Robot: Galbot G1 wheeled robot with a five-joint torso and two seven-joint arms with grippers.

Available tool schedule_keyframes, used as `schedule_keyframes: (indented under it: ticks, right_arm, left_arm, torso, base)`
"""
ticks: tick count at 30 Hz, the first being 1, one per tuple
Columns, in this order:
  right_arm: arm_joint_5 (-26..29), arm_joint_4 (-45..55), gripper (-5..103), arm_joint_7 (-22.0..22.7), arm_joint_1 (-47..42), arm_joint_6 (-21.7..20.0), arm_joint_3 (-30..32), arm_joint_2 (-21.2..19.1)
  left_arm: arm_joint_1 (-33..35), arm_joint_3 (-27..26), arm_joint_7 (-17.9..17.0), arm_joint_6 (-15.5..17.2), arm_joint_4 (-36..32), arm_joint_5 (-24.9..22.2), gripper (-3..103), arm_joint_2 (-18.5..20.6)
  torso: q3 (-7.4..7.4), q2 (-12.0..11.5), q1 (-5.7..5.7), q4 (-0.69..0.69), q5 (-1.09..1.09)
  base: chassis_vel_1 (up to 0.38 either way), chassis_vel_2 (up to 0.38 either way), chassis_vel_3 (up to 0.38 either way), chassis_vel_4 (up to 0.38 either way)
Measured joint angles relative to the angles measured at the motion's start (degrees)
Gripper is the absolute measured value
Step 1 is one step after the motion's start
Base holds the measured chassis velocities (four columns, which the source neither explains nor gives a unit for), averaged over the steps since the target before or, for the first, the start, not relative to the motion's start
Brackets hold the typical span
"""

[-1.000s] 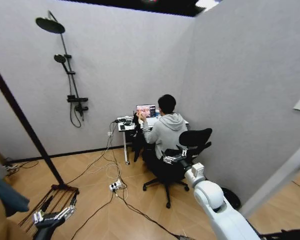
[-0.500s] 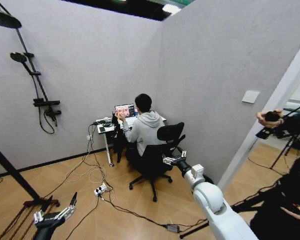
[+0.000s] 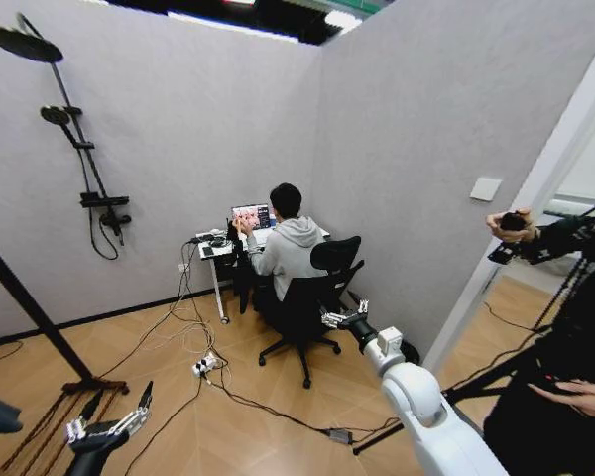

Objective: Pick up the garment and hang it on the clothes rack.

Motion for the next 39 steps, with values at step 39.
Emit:
schedule_keyframes:
  ticks: [39]
  right_arm:
    - [-0.13,0.47,100,-0.14,0.3,-0.11,-0.22,0.91]
  left_arm:
    - [0.0,0.0,0.01,0.0,0.0,0.0,100,0.0]
  torso:
    - [0.0,0.0,0.0,-0.01,-0.01]
  base:
    - [0.155,-0.121,-0.116,0.157]
